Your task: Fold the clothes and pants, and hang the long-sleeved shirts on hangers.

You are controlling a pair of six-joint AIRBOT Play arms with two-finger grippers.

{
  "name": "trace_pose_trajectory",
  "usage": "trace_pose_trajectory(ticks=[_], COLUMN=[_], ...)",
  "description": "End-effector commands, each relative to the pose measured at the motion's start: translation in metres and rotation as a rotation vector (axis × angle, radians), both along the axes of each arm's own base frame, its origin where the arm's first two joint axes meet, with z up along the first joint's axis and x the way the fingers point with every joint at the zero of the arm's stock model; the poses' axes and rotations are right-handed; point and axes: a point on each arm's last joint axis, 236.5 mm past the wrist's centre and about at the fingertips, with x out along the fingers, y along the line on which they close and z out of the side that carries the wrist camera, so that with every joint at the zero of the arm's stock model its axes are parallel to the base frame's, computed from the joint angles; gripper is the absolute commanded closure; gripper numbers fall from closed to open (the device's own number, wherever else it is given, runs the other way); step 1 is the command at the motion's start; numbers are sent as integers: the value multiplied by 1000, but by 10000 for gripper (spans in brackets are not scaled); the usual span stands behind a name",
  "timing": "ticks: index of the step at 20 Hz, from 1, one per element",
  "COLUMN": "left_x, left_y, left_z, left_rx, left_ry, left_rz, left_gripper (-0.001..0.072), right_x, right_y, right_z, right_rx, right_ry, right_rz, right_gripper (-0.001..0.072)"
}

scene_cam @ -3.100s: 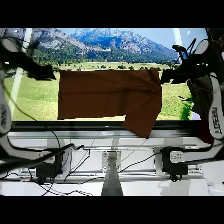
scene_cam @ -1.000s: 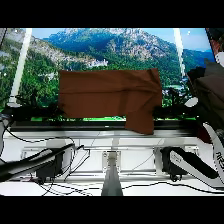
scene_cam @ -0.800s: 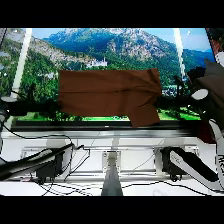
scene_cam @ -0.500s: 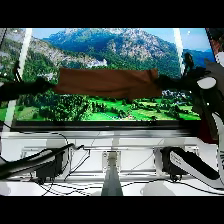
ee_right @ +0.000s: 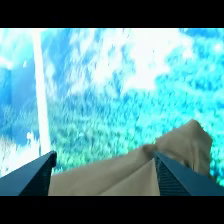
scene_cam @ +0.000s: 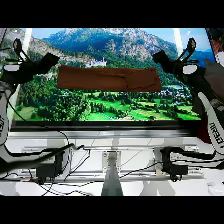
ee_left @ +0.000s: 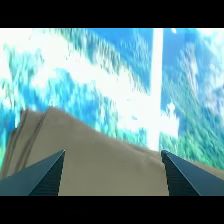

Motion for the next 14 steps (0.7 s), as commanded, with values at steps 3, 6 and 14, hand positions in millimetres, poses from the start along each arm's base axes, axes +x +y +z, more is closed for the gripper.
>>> trace_pose_trajectory(ticks=[3, 6, 14], left_x=[-13, -56, -72], left_y=[19, 60, 15], left_z=[-25, -67, -113], left_rx=[149, 166, 14], left_ry=[72, 315, 430], left_rz=[-66, -16, -164], left_gripper=[-13, 5, 139], right_x=[-1, -6, -10], right_y=[-1, 0, 3], right_z=[-15, -22, -33], right_rx=[-84, -129, -152], right_ry=[29, 49, 81], right_rz=[48, 89, 123], right_gripper=[17, 19, 26])
